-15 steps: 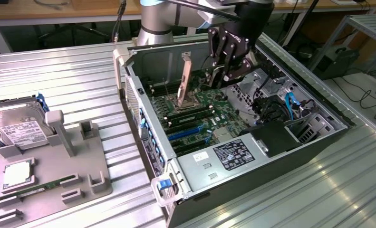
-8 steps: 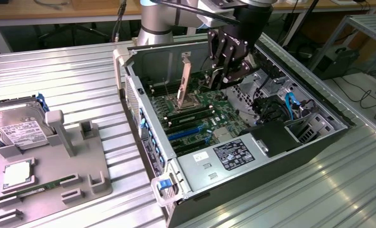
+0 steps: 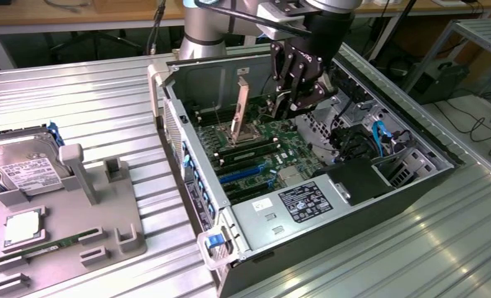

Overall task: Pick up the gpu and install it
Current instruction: 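Insert the gpu into the slot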

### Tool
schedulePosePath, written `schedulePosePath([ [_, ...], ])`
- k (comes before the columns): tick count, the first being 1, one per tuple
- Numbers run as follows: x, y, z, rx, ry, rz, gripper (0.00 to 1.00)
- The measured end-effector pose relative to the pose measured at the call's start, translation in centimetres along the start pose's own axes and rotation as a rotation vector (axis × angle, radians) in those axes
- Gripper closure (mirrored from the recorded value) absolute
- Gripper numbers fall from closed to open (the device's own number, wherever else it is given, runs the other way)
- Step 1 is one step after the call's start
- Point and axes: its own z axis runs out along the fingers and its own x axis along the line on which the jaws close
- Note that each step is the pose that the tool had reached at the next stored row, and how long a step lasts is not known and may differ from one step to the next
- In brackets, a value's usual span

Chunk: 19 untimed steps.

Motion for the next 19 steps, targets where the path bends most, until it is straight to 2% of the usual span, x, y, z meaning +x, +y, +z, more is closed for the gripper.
schedulePosePath([
  [19, 0.0, -0.07, 2.02, -0.0008, -0.0001, 0.0, 0.72],
])
